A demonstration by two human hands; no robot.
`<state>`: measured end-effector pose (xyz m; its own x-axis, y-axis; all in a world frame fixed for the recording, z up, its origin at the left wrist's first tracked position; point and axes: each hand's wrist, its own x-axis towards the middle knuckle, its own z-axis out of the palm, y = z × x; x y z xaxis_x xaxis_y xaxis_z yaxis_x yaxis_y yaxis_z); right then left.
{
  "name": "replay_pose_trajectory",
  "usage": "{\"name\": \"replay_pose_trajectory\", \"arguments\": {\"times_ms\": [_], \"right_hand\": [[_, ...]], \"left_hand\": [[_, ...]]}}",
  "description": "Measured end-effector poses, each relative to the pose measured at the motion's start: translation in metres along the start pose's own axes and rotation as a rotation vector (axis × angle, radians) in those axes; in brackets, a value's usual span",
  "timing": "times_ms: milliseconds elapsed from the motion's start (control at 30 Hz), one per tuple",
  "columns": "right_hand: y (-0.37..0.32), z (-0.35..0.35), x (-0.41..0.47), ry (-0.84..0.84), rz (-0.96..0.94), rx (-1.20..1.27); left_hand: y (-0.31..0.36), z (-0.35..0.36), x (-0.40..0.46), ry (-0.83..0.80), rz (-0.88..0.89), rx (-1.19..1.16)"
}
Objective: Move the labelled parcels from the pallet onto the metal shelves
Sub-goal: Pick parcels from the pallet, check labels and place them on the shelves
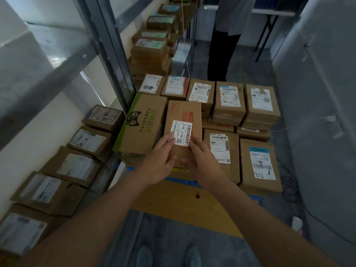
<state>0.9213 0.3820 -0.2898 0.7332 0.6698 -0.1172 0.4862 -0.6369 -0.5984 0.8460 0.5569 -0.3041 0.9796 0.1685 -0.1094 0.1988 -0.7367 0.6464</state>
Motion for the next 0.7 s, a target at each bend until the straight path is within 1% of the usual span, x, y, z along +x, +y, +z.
{"name": "replay_pose_trajectory", "arguments": {"times_ms": [233, 467, 700], "right_hand": [[-0.006, 0.009, 0.010, 0.038, 0.035, 0.023], [-0.007, 0.021, 0.012, 0.091, 0.039, 0.062], [-0.003, 0.033, 0.015, 0.113, 0.008, 0.086]], "left_hand": [[-0.005, -0.007, 0.009, -0.025, -0.024, 0.028], [0.003, -0.006, 0.010, 0.001, -0.033, 0.272], [-0.001, -0.007, 0.011, -0.013, -0.026, 0.410]]}}
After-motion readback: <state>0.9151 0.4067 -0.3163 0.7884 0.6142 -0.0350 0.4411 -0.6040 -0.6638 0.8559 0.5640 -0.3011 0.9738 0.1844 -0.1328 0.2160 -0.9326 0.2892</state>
